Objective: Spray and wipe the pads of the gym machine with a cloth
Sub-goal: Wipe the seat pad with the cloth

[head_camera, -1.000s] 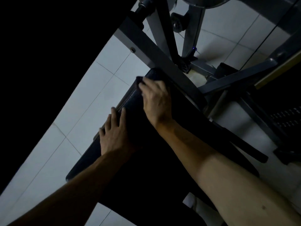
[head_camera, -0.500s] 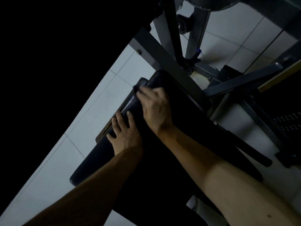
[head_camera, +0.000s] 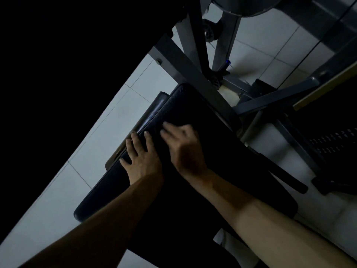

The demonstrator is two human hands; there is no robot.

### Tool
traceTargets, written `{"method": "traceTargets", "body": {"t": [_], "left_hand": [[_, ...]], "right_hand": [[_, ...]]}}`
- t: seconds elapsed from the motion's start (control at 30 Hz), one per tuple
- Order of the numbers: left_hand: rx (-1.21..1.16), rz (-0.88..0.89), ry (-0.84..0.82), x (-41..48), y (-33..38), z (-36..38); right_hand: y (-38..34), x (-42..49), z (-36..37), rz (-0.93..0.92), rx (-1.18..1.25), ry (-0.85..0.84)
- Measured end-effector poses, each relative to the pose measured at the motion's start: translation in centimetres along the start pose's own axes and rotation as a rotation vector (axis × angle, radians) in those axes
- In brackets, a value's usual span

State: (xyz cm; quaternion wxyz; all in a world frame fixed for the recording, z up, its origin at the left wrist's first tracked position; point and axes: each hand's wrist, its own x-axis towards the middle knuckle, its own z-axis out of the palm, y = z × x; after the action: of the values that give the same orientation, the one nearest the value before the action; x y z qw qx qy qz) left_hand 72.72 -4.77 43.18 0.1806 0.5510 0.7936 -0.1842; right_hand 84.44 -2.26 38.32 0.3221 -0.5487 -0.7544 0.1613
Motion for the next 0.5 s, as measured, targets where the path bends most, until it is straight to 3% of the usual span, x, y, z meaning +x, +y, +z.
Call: {"method": "traceTargets", "body": {"t": [0.1, 0.13, 0.27, 0.33, 0.5], "left_hand": [[-0.027, 0.013, 0.002, -0.1, -0.2, 0.0], [-0.031, 0.018, 0.004, -0.2, -0.3, 0.0], [-0.089, 0.041, 0.007, -0.4, -0.3, 0.0], [-0.1, 0.044, 0.002, -0.6, -0.3, -0.2], [-0.11, 0.037, 0.002, -0.8, -0.5, -0.1]], "right_hand": [[1.4, -1.8, -1.0, -0.248, -0.04, -0.193], [3.0, -0.7, -1.5, -0.253, -0.076, -0.196], [8.6, 4.5, -4.4, 0.146, -0.138, 0.045], [7.5, 4.2, -4.2, 0.253, -0.159, 0.073], [2.2, -4.8, -1.3, 0.007, -0.007, -0.029]]}}
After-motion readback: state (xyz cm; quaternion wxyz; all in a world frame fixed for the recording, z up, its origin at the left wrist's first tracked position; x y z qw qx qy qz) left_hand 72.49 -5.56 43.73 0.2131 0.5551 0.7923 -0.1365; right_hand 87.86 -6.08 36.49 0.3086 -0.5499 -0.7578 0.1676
